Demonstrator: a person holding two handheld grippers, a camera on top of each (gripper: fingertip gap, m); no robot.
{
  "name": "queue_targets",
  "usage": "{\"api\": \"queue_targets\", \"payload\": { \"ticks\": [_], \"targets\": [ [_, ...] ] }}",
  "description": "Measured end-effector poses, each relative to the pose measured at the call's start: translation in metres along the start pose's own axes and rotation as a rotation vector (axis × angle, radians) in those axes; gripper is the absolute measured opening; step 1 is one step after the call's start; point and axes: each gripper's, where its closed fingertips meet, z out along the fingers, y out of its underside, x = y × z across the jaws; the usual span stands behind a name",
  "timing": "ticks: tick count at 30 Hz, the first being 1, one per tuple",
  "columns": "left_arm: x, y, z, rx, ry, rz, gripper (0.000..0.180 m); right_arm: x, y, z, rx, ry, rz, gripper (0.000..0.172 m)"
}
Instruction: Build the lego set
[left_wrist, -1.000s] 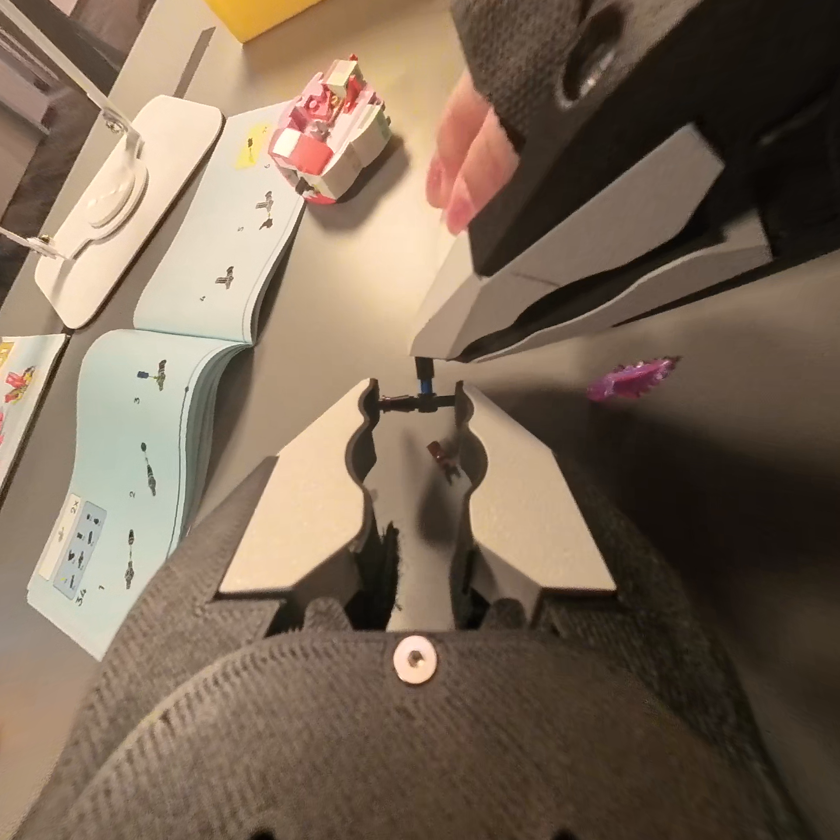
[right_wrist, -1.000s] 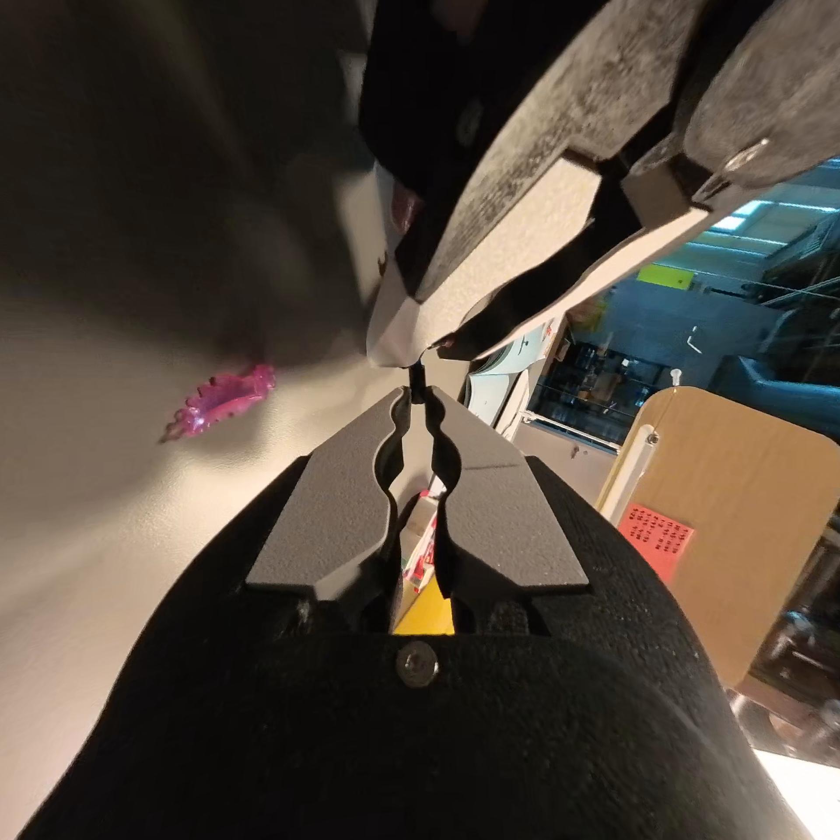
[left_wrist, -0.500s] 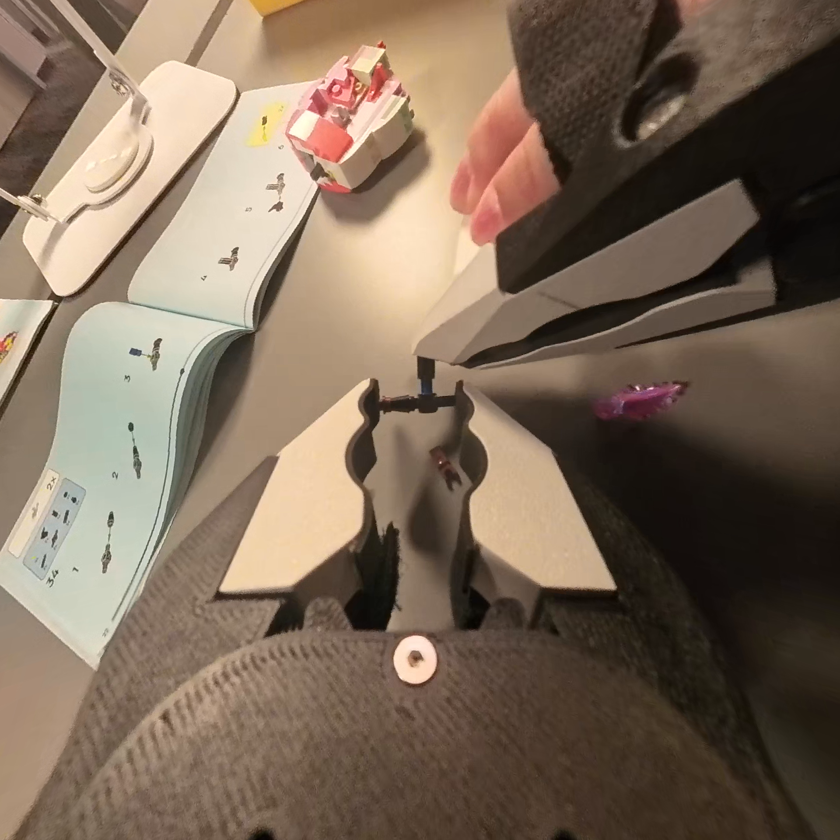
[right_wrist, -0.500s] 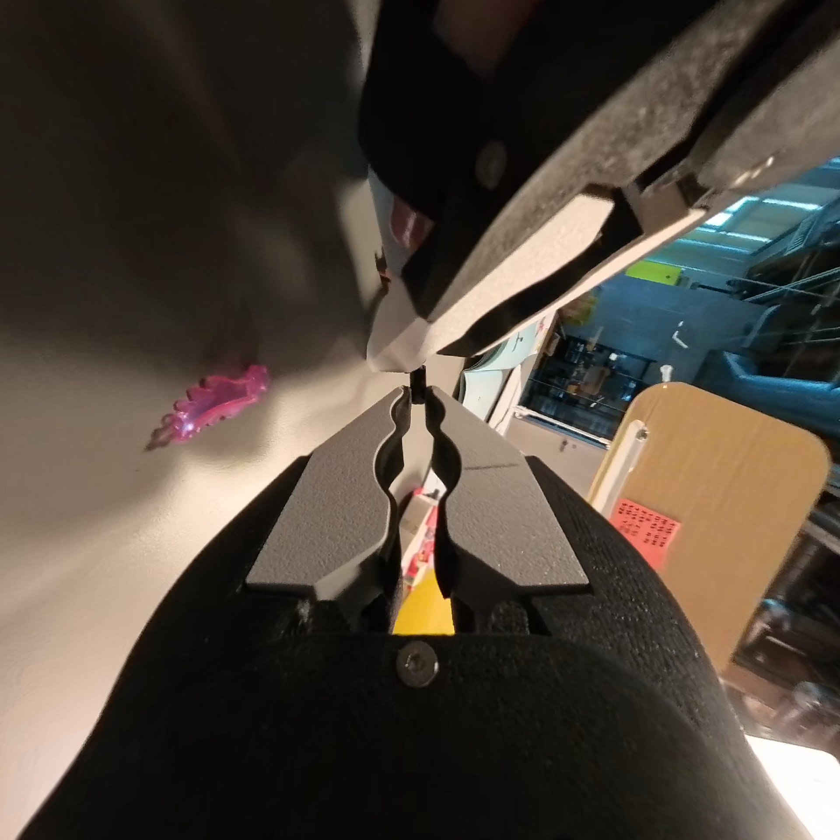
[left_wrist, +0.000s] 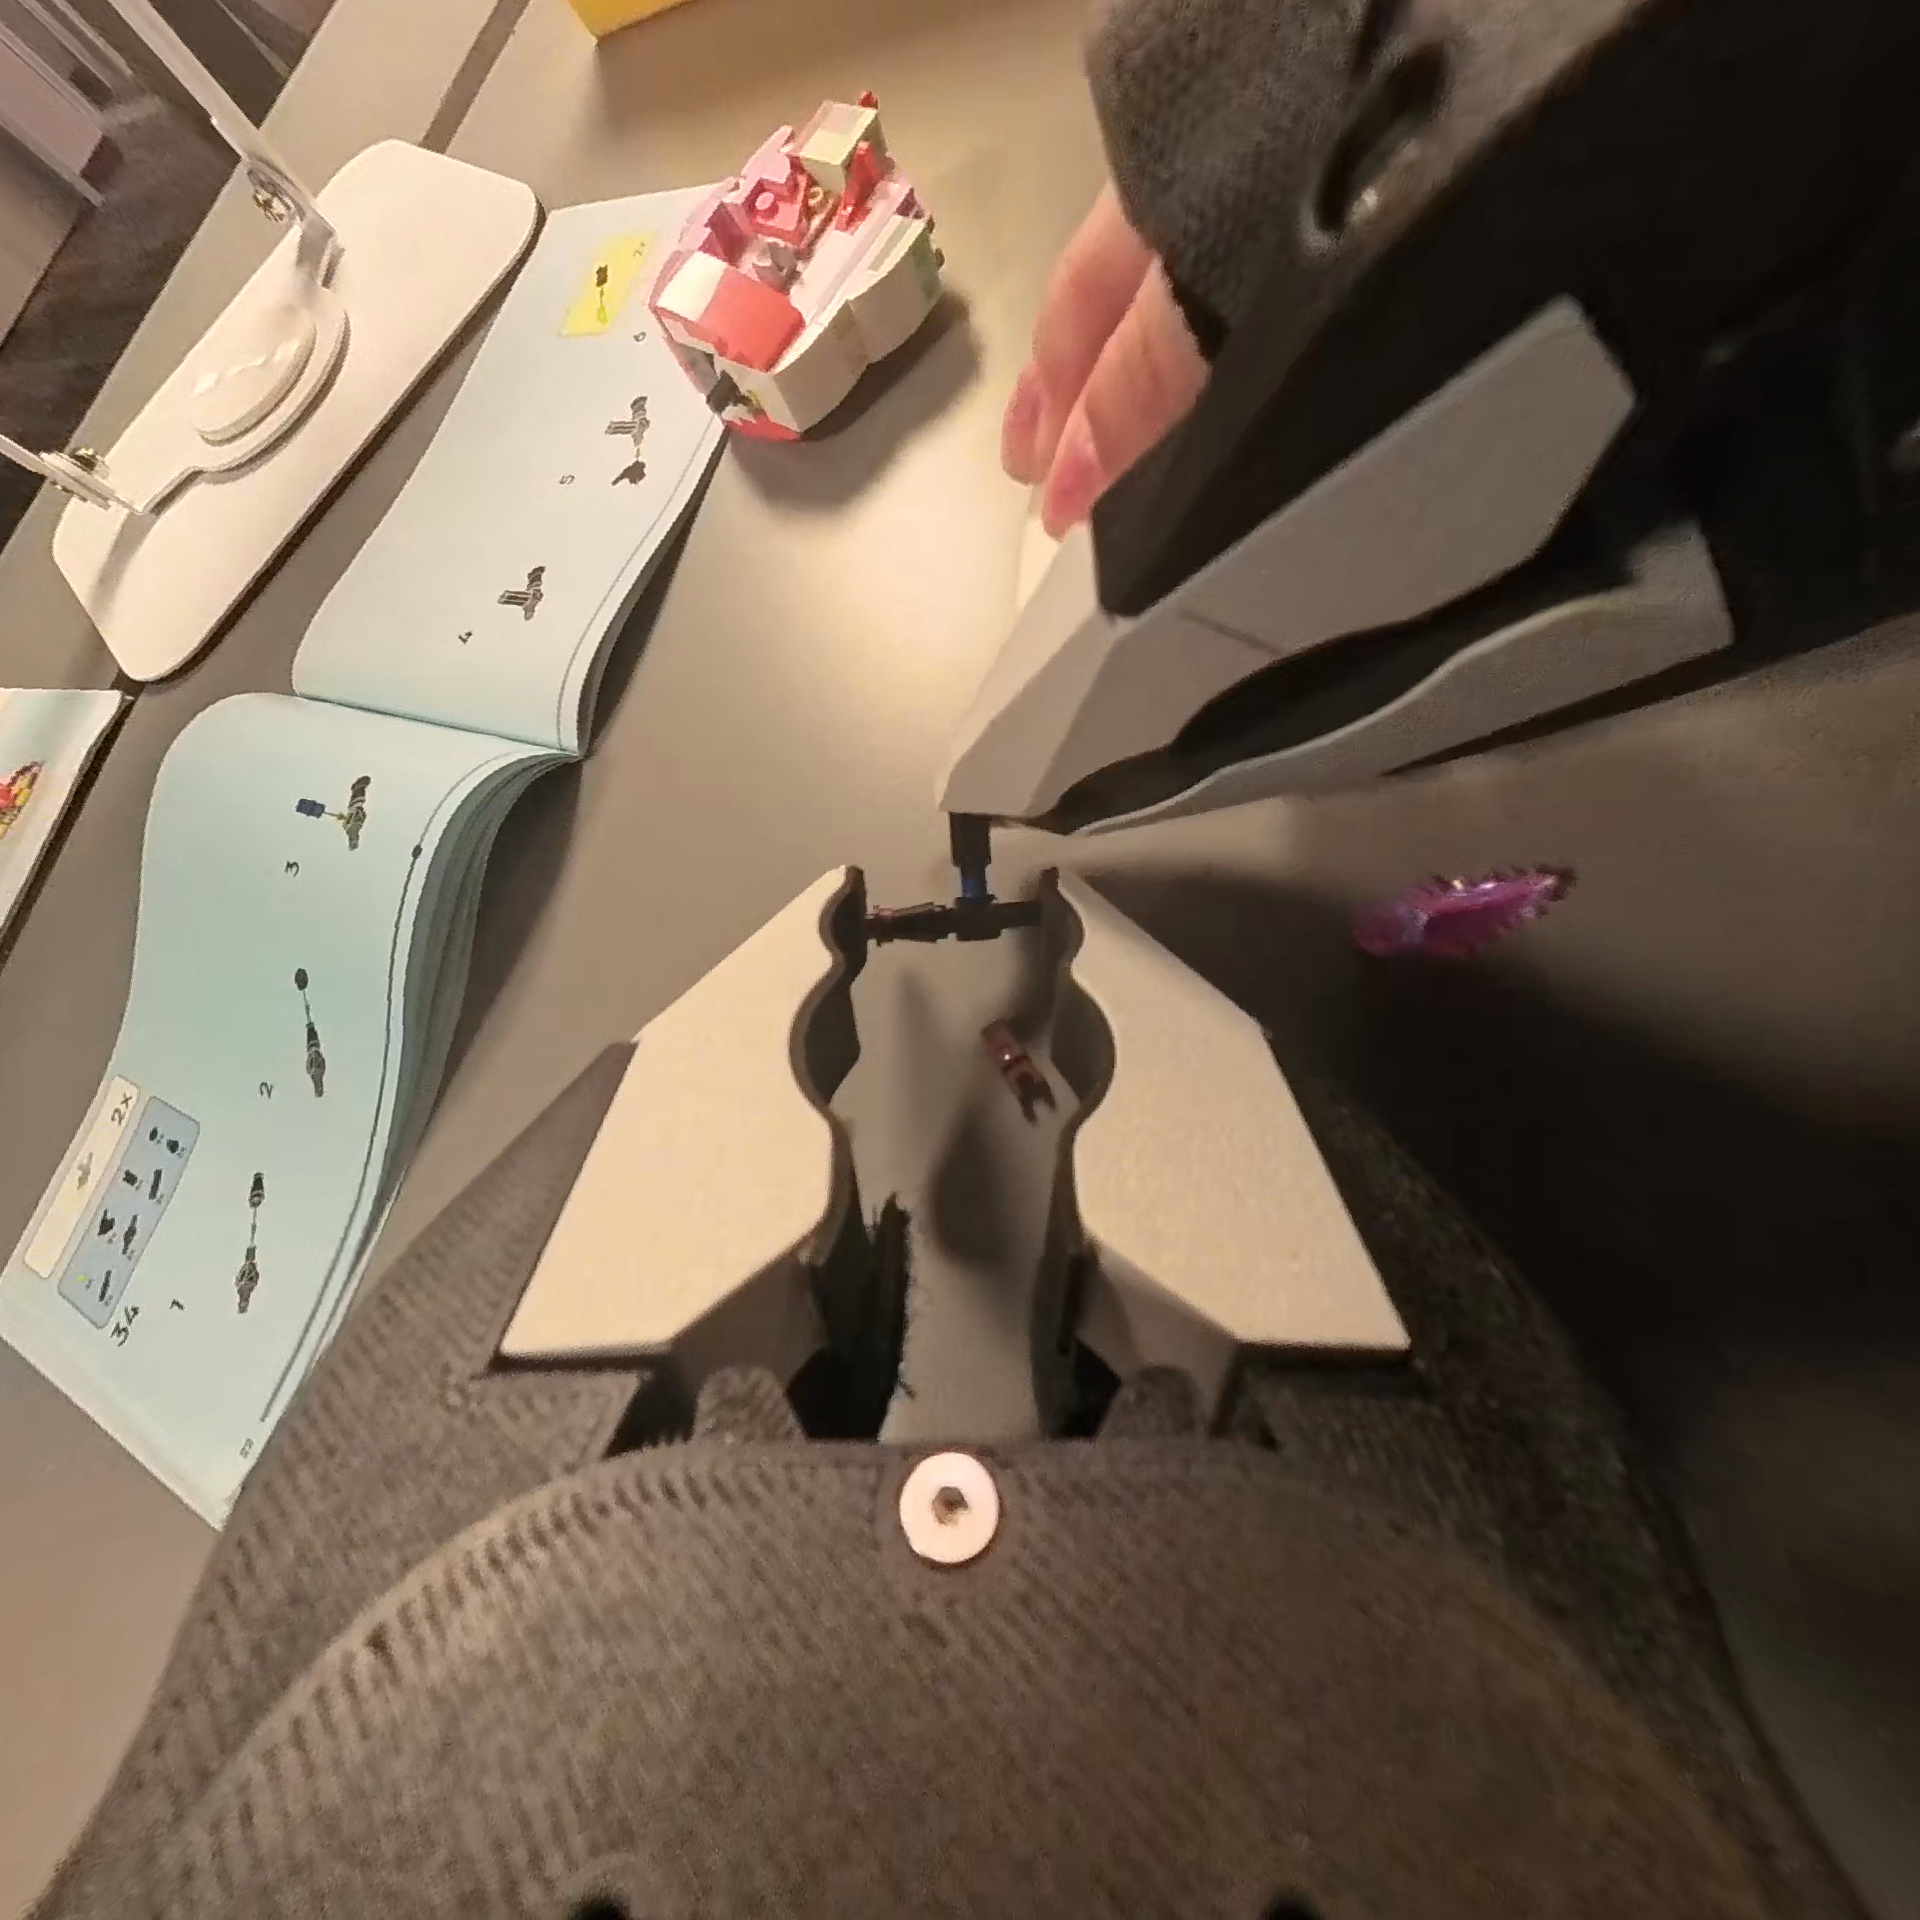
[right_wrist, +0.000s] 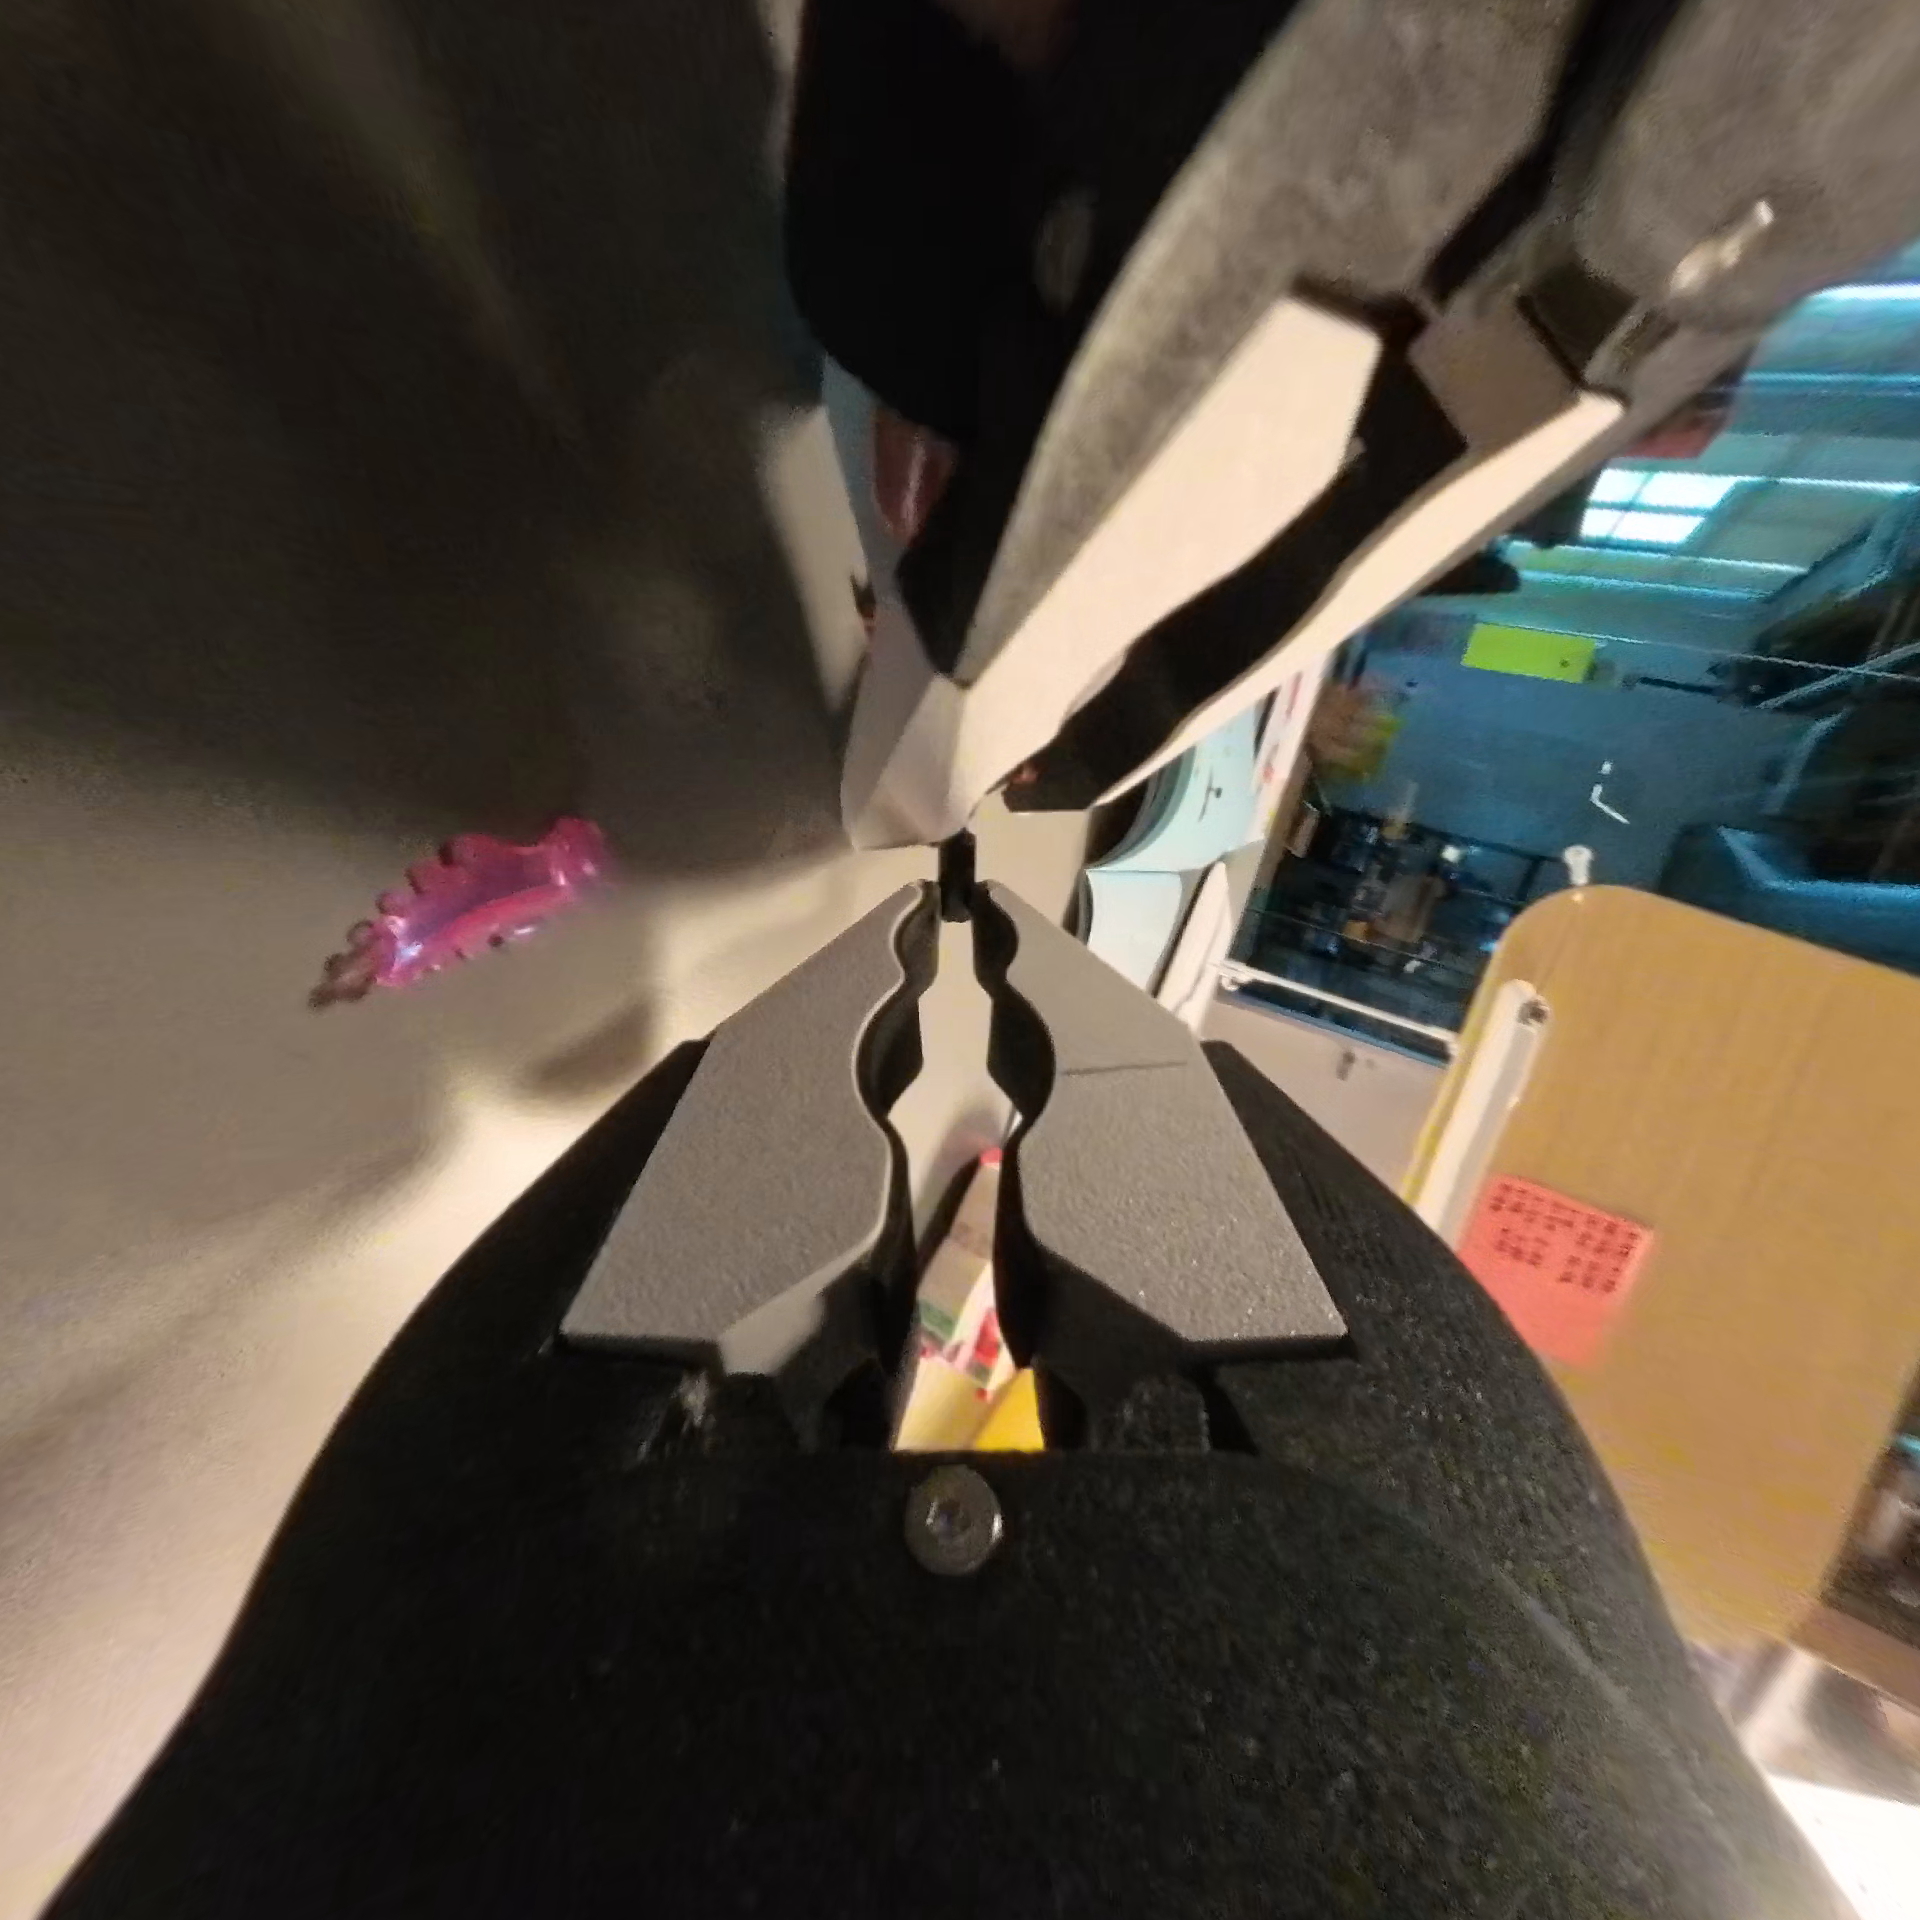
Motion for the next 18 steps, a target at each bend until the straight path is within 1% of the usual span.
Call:
{"api": "queue_targets", "payload": {
  "ticks": [6,9,12,14,16,18],
  "targets": [
    [-0.001,0.001,-0.001,0.011,0.013,-0.019,0.033,0.001,-0.002,0.002,0.101,-0.030,0.127,0.004],
    [-0.004,-0.001,-0.001,0.036,-0.006,-0.033,0.034,0.004,-0.002,0.002,0.150,-0.026,0.184,0.004],
    [-0.009,-0.004,-0.004,0.058,-0.034,-0.033,0.043,0.012,-0.002,0.000,0.195,0.005,0.239,0.004],
    [-0.014,-0.010,-0.008,0.097,-0.053,-0.045,0.050,0.019,-0.001,-0.001,0.229,0.025,0.289,0.004],
    [-0.020,-0.022,-0.017,0.182,-0.077,-0.070,0.061,0.030,-0.002,-0.006,0.293,0.066,0.369,0.004],
    [-0.027,-0.038,-0.032,0.300,-0.097,-0.105,0.072,0.047,-0.004,-0.016,0.399,0.128,0.475,0.004]
  ]
}}
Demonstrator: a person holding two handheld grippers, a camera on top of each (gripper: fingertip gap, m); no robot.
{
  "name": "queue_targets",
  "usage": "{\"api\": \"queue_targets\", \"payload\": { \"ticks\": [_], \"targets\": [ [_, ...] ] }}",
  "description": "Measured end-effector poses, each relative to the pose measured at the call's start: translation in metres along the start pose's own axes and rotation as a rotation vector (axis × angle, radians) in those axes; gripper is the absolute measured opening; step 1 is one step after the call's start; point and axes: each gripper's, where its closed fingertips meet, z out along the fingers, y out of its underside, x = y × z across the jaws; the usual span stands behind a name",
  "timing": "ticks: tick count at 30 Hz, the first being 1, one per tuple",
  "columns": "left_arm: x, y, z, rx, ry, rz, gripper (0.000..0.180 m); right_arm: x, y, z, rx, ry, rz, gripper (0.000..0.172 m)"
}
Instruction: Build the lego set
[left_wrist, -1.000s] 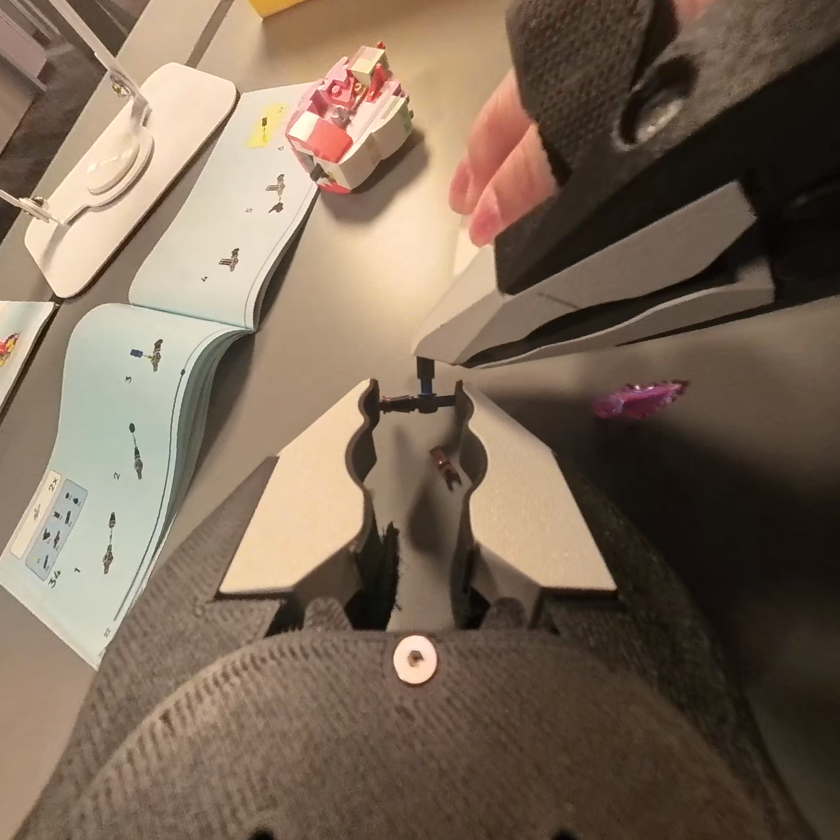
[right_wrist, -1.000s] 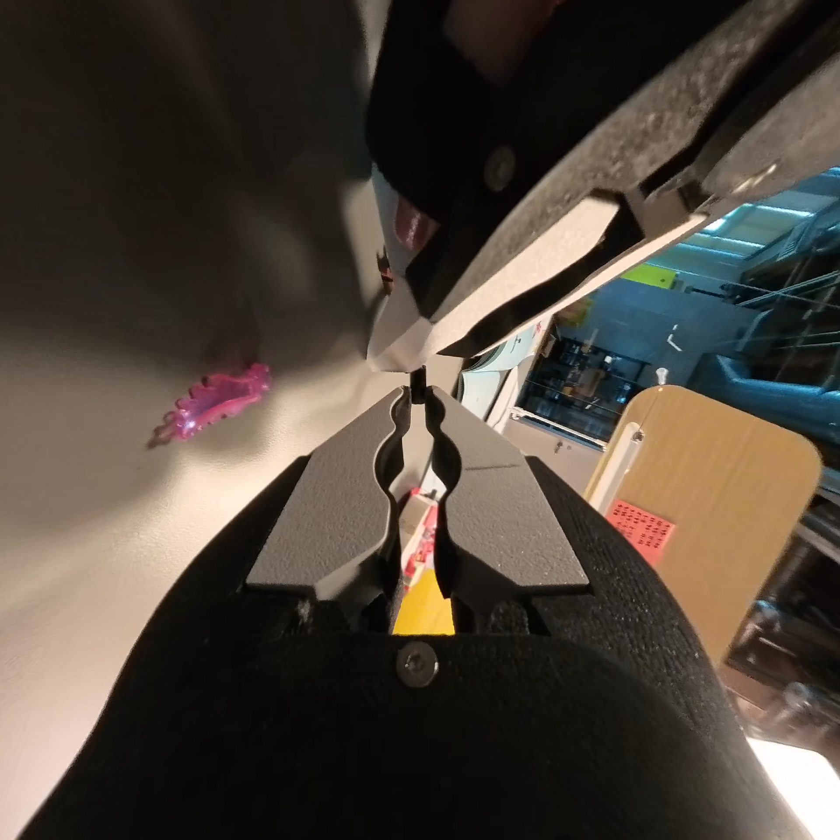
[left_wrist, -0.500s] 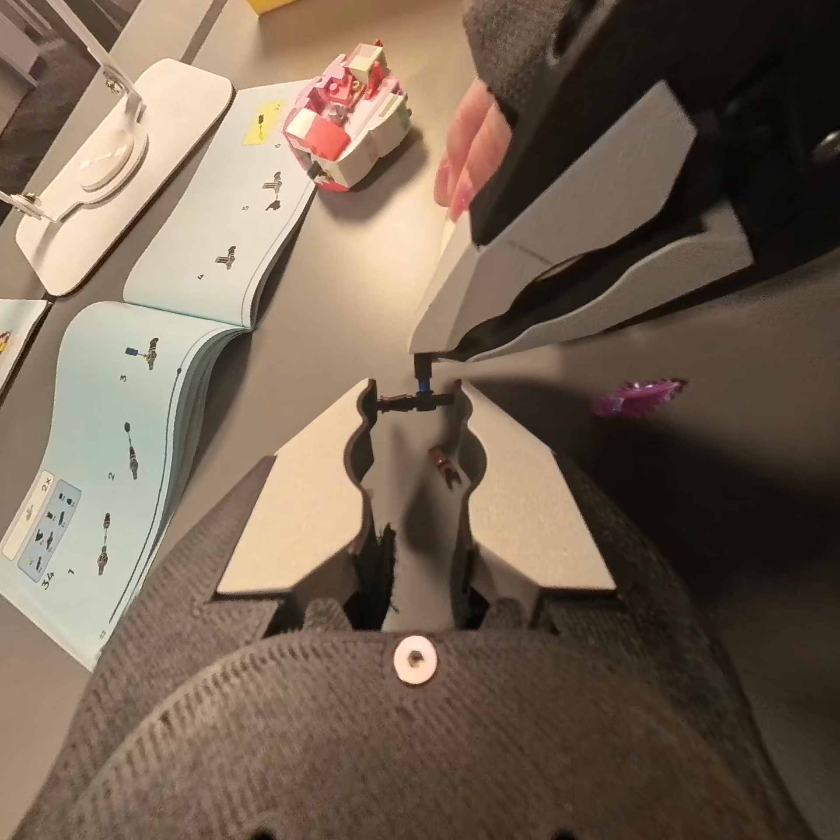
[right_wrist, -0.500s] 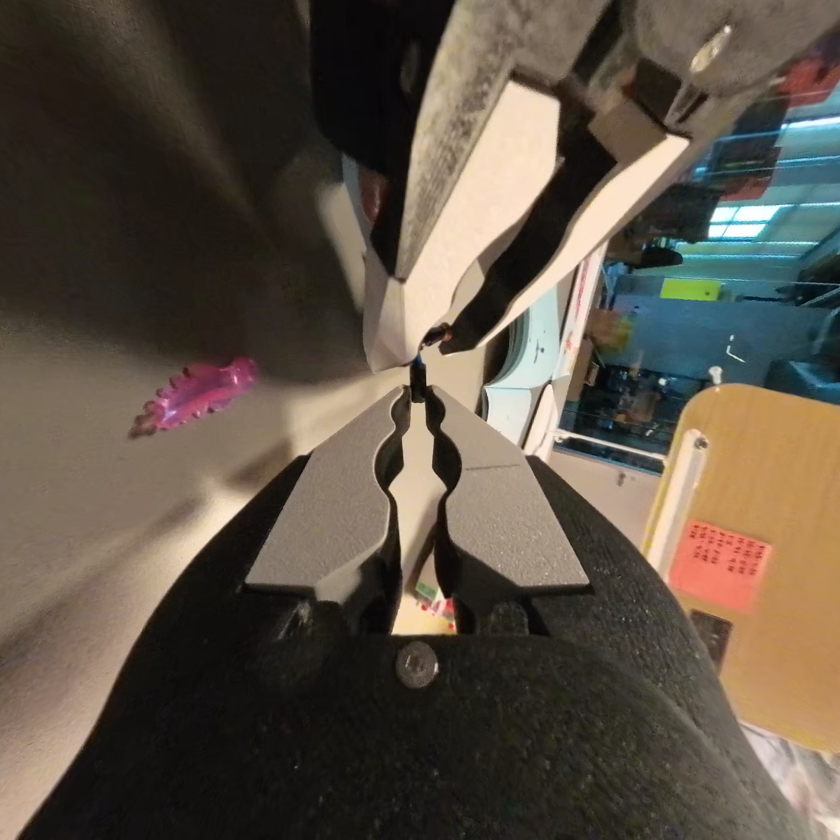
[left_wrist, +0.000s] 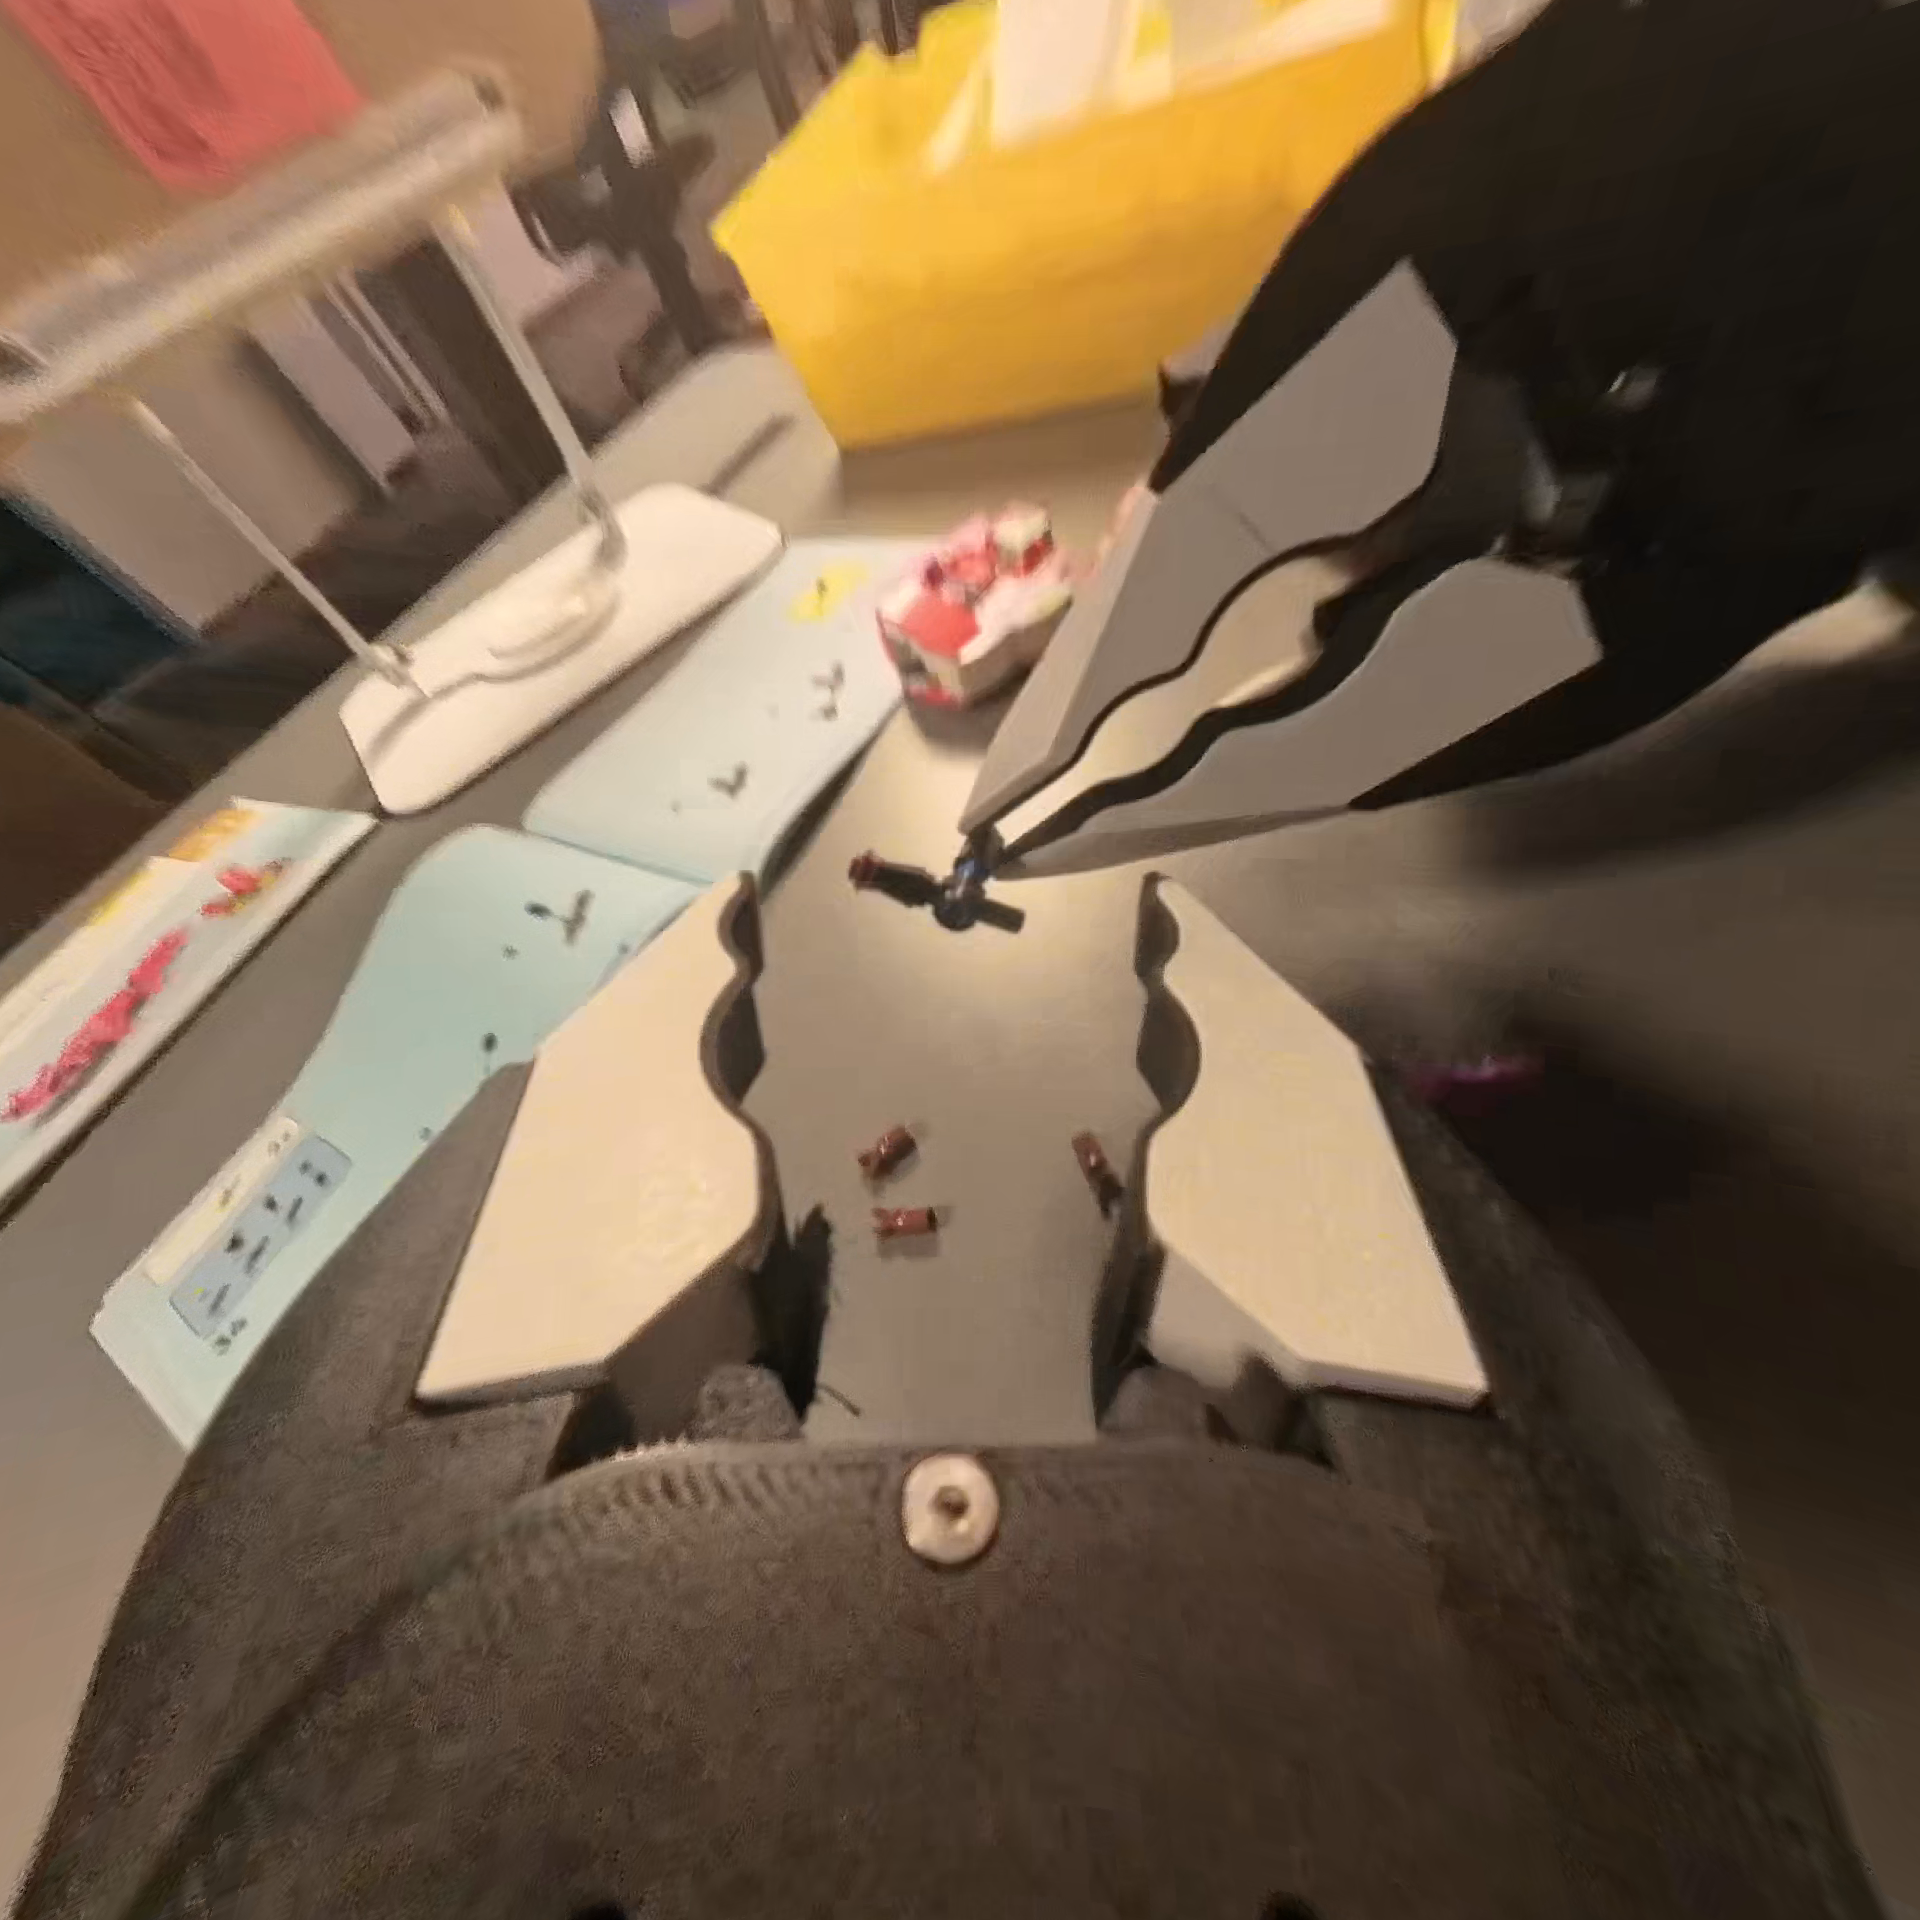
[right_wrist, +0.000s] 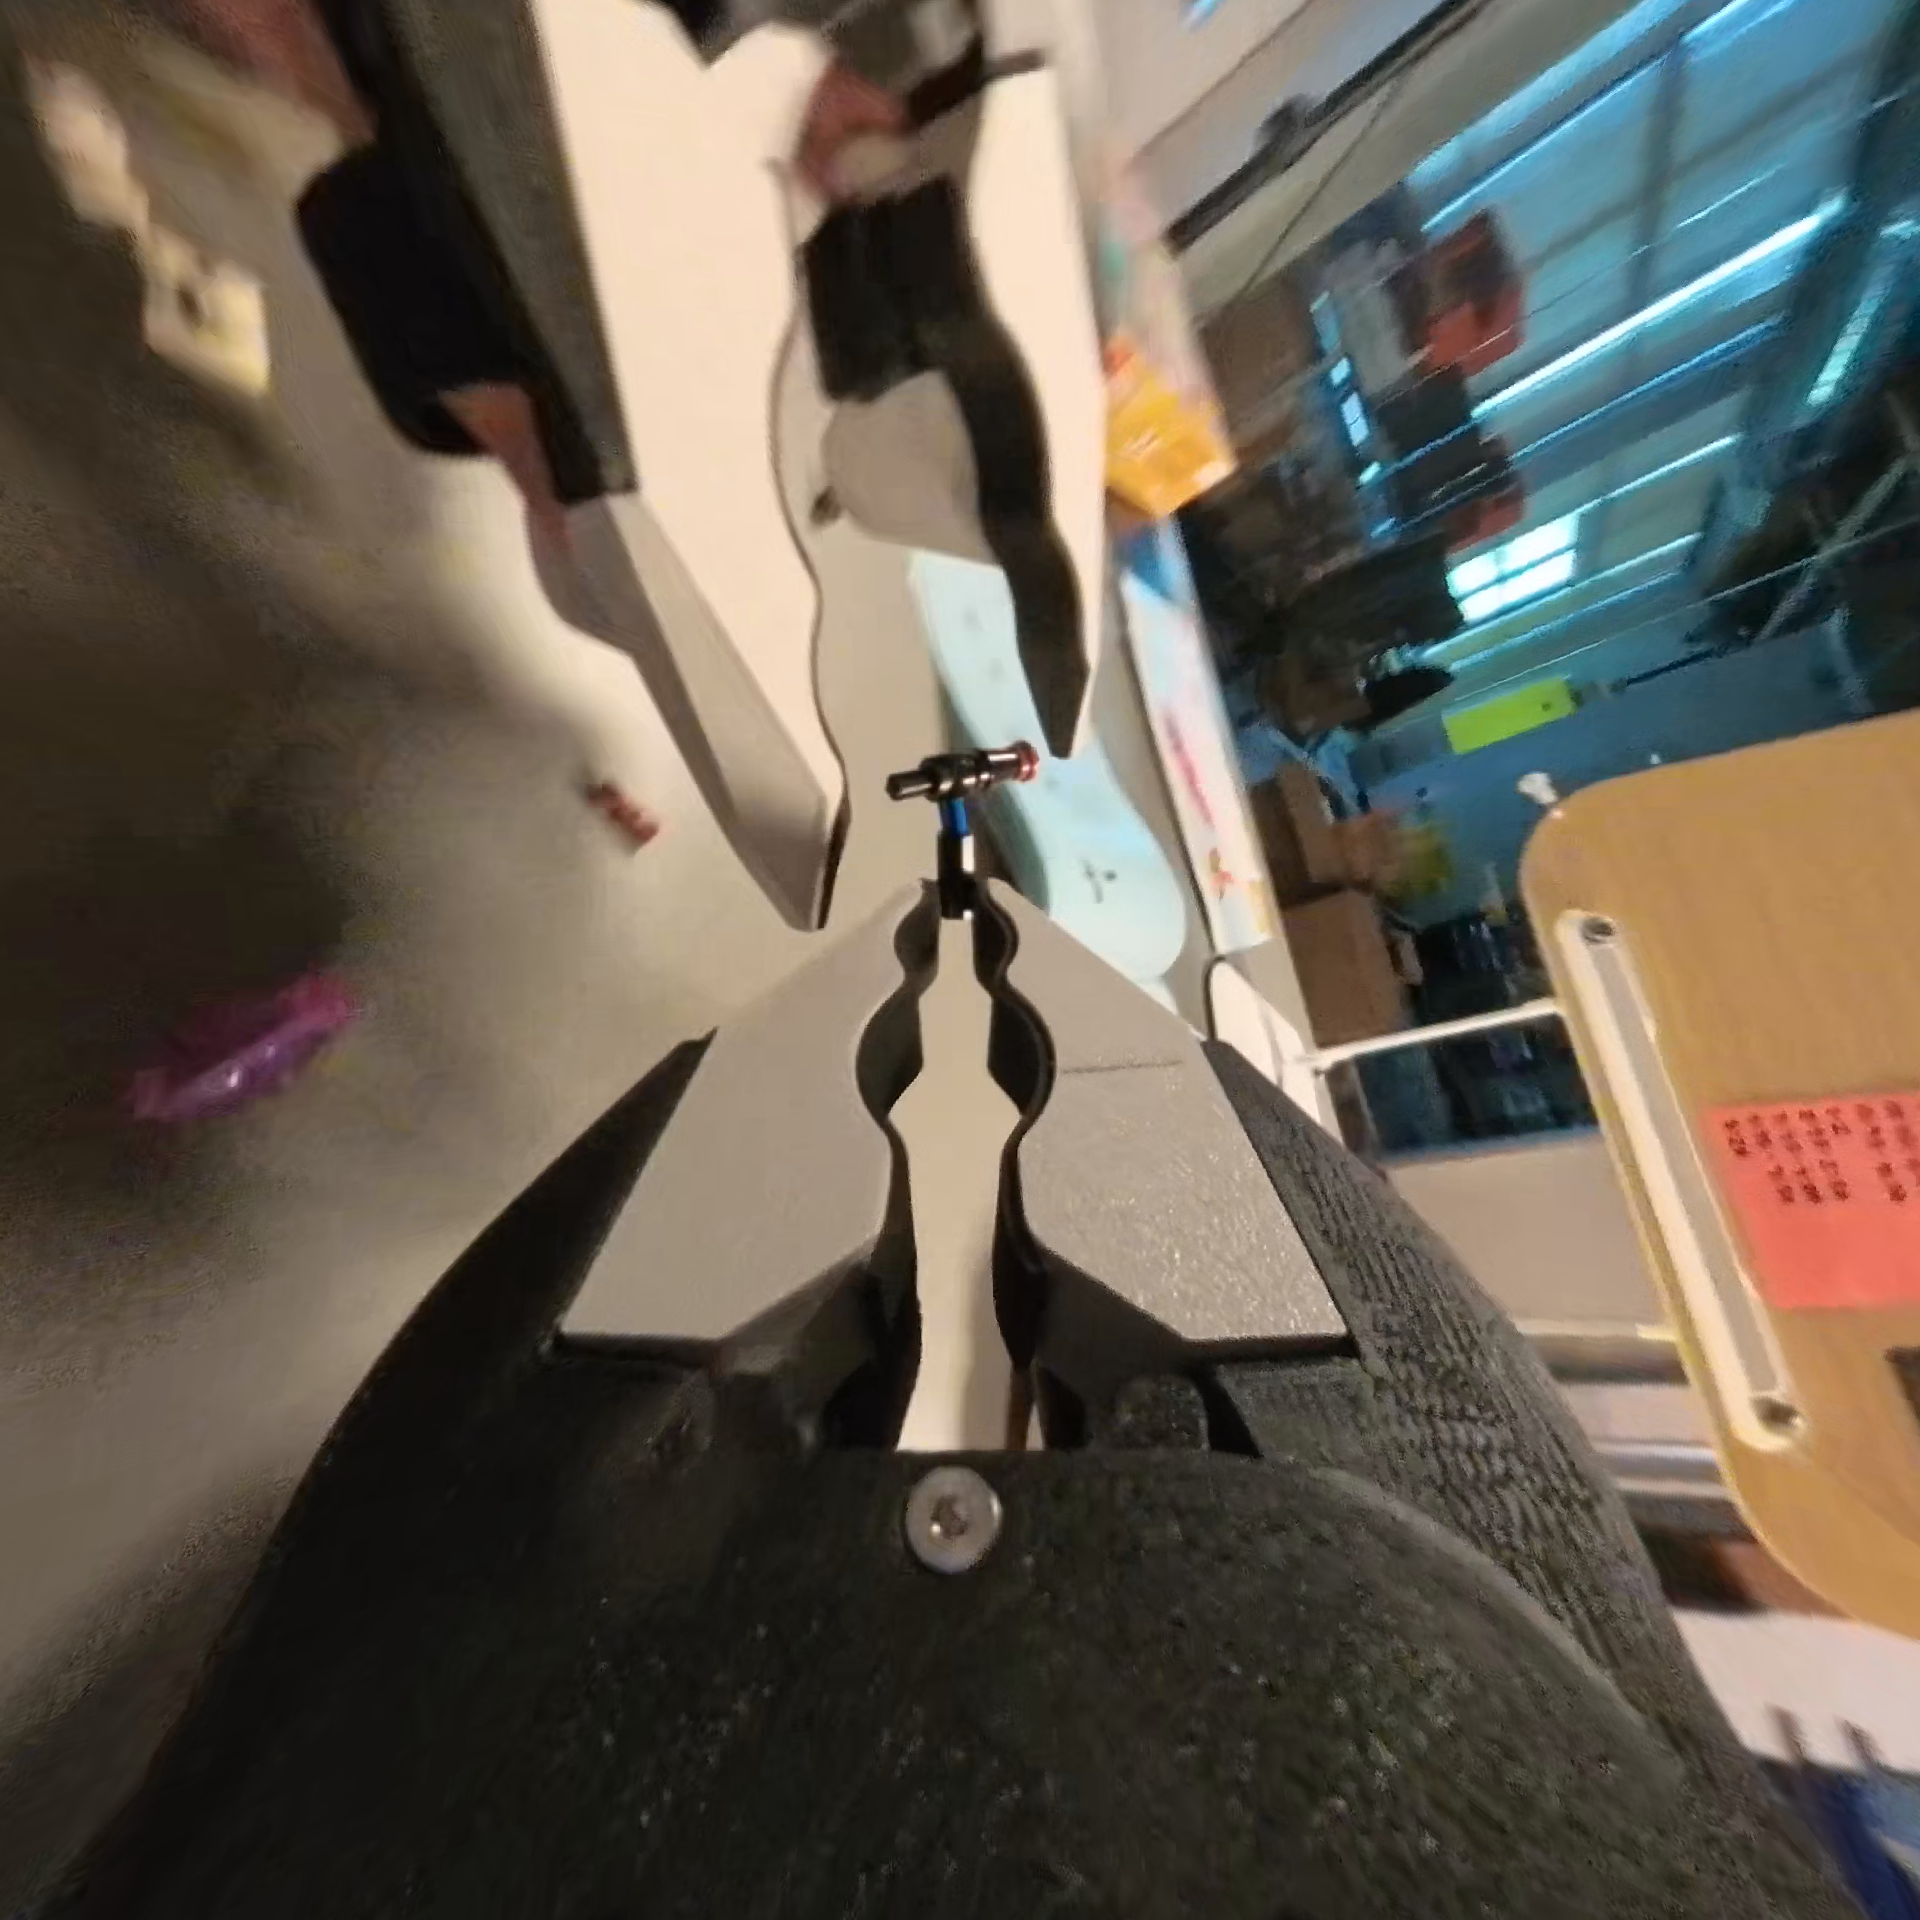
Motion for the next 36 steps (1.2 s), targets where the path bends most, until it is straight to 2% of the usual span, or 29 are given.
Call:
{"api": "queue_targets", "payload": {
  "ticks": [5,9,12,20,26,36],
  "targets": [
    [-0.007,-0.043,-0.028,0.265,0.015,-0.089,0.073,0.042,-0.028,-0.026,0.263,0.175,0.165,0.004],
    [-0.007,-0.053,-0.037,0.351,0.059,-0.163,0.067,0.060,-0.044,-0.045,0.336,0.326,0.081,0.004],
    [-0.003,-0.061,-0.043,0.412,0.114,-0.210,0.060,0.062,-0.052,-0.051,0.362,0.369,0.038,0.004],
    [0.007,-0.075,-0.057,0.513,0.217,-0.237,0.045,0.060,-0.053,-0.050,0.344,0.387,-0.026,0.004],
    [0.002,-0.069,-0.052,0.486,0.233,-0.325,0.029,0.058,-0.043,-0.045,0.229,0.437,-0.201,0.004],
    [0.003,-0.061,-0.042,0.440,0.265,-0.405,0.028,0.049,-0.037,-0.038,0.107,0.483,-0.515,0.004]
  ]
}}
